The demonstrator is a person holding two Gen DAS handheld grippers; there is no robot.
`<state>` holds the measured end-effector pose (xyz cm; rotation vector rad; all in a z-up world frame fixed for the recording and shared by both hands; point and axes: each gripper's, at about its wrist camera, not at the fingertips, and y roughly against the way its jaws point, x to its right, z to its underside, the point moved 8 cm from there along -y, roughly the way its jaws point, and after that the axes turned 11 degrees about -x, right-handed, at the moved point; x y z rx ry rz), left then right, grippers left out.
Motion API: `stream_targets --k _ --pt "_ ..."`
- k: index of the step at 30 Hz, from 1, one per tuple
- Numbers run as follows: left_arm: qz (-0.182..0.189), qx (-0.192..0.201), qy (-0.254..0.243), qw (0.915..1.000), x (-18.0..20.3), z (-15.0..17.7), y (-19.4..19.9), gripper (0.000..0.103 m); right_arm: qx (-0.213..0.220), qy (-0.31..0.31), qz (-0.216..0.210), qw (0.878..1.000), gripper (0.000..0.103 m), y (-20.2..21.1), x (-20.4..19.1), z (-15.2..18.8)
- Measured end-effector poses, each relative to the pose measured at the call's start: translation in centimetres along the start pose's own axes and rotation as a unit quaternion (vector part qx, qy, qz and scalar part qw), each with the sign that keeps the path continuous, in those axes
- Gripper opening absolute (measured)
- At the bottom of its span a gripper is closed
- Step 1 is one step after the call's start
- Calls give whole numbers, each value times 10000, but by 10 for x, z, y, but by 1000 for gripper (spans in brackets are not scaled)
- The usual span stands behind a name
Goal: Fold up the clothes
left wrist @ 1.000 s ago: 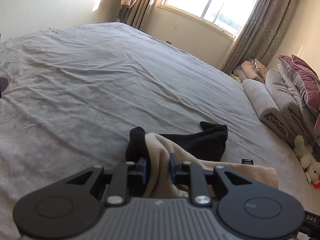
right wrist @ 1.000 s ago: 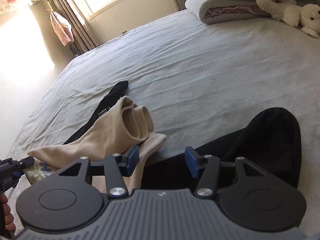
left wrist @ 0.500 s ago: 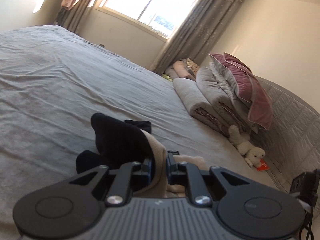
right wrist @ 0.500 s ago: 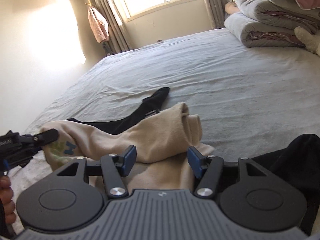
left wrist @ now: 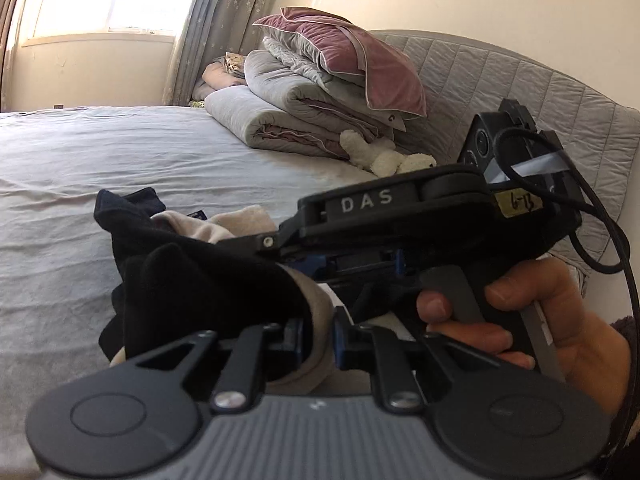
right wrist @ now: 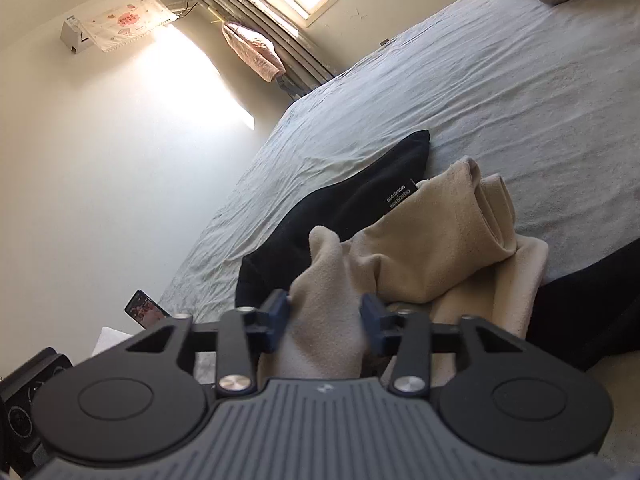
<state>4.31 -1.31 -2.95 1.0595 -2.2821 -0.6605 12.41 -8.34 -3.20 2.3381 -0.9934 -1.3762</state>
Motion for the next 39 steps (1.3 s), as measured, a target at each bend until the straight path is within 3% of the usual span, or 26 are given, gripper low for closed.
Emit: stream_targets --k 1,6,8,10,14,18,20,23,25,26,35,39 --pt "-12 -20 21 10000 -1 0 -1 14 -15 40 94 9999 18 0 -1 1" --pt "4 53 105 9999 -4 0 7 17 238 161 527 9982 13 7 -1 -2" --pt "71 156 169 9997 -4 -2 15 23 461 149 732 9961 12 17 7 -8" --pt "45 289 213 9993 -6 -3 25 38 682 50 1031 9923 11 30 19 -15" --pt "-261 267 288 9989 -18 0 32 43 812 -292 2004 9759 10 52 59 -18" --pt "-840 -226 475 9951 -37 9 13 45 754 -638 2944 9506 10 71 98 -14" --pt "-1016 -439 597 9921 -46 12 1 49 851 -583 3041 9470 10 81 104 -13" --pt "-1018 -607 735 9902 -50 13 -13 53 908 -457 2817 9541 21 85 95 -11" --pt "-972 -635 751 9904 -48 13 -19 53 945 -372 2666 9584 60 88 90 -11" --pt "-955 -639 755 9905 -46 13 -22 53 964 -330 2591 9605 63 89 87 -10" --pt "-1026 -601 748 9901 -37 7 -31 50 777 -19 2434 9668 64 70 70 -7" --pt "-1063 -541 775 9898 -37 6 -32 44 735 -46 2322 9699 64 63 65 -6"
